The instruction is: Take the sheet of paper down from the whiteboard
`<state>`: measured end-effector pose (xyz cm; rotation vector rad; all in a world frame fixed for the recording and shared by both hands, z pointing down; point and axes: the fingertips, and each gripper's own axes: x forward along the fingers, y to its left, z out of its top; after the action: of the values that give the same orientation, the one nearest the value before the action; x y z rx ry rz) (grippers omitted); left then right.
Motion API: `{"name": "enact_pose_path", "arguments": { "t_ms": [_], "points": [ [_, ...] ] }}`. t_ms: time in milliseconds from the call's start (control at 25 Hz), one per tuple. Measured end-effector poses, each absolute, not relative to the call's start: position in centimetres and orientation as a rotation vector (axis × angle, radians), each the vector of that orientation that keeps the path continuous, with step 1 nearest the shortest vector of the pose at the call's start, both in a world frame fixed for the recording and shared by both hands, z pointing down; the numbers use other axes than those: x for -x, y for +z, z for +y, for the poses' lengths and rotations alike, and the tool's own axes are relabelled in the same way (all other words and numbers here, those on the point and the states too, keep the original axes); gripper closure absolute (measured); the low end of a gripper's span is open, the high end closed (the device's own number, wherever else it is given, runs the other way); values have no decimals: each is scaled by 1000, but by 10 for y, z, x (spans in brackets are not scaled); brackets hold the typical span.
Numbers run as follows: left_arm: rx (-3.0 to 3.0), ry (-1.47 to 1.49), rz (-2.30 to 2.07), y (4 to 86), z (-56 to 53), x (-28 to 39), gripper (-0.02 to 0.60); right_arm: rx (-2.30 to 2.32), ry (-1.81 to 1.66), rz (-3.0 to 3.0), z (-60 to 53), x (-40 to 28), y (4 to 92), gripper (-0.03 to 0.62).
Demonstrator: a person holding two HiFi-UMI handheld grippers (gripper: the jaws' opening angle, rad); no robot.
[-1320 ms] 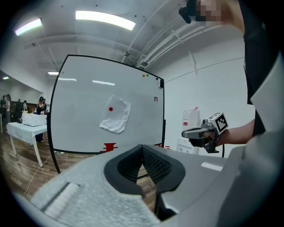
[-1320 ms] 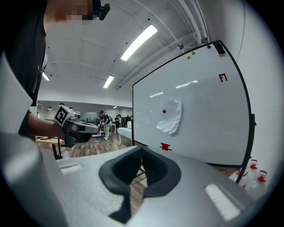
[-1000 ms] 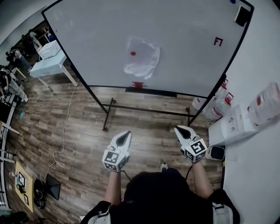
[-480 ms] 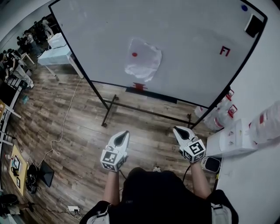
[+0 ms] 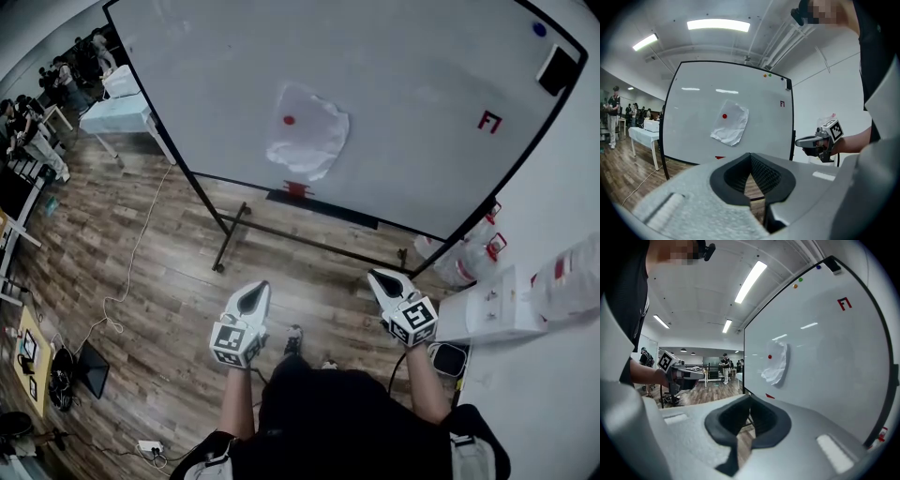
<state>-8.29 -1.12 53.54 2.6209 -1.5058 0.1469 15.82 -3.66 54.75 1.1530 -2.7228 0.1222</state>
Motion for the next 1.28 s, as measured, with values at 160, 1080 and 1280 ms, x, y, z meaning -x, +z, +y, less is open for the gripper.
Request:
{"name": "enact_pose_path", "arguments": {
  "t_ms": [160, 1080, 1280],
  "points": [
    [-2640, 155, -1468, 539, -40, 93, 571, -1186, 134, -2703, -63, -148, 551, 589],
    [-2900, 266, -1249, 524, -235, 109, 571, -1397, 131, -2603, -205, -97, 552, 589],
    [-2949, 282, -1199, 512, -253, 105, 571, -1439, 133, -2611, -227, -97, 549, 589]
  ]
}}
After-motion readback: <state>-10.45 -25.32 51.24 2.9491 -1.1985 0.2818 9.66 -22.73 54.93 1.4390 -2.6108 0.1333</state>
